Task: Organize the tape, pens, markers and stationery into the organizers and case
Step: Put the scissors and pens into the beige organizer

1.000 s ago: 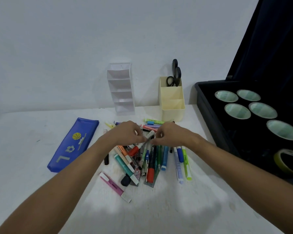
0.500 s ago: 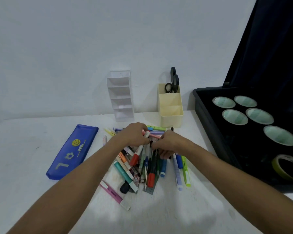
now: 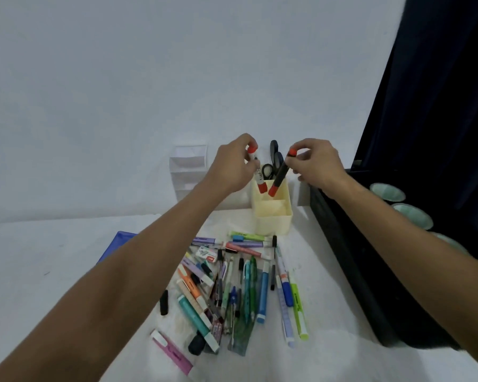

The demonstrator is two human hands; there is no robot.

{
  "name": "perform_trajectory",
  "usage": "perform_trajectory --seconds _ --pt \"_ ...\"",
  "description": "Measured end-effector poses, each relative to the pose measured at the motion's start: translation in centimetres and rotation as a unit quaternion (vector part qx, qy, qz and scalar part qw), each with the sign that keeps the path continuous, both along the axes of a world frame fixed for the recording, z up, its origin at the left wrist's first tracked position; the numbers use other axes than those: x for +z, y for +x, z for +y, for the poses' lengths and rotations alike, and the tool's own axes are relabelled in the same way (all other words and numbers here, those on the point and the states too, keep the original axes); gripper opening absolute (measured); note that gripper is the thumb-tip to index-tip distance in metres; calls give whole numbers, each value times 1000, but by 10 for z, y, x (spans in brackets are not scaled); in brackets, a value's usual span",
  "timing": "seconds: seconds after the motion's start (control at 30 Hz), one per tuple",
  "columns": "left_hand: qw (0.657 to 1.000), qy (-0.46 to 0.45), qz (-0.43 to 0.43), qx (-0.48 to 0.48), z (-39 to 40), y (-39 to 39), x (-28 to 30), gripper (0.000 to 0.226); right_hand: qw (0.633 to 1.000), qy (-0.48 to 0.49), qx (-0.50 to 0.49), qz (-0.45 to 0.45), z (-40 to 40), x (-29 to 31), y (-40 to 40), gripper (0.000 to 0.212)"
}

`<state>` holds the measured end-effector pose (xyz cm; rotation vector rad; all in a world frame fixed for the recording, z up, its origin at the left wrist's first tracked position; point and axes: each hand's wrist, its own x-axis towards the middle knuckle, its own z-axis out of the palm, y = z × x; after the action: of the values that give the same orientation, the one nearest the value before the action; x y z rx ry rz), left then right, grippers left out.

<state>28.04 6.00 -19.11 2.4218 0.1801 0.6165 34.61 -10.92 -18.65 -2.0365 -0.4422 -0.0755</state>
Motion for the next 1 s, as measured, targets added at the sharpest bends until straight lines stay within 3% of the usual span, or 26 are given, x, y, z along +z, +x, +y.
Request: perform_trajectory --seconds 0.13,0.57,1.0 --pt "1000 20 18 0 -3 19 -8 15 996 -37 0 -79 9 -10 8 15" --pt "995 97 31 -4 0 40 -57 20 990 -102 26 -89 34 -74 17 25" --pt "996 31 85 -8 -1 29 -74 35 992 -105 30 -60 31 -87 8 34"
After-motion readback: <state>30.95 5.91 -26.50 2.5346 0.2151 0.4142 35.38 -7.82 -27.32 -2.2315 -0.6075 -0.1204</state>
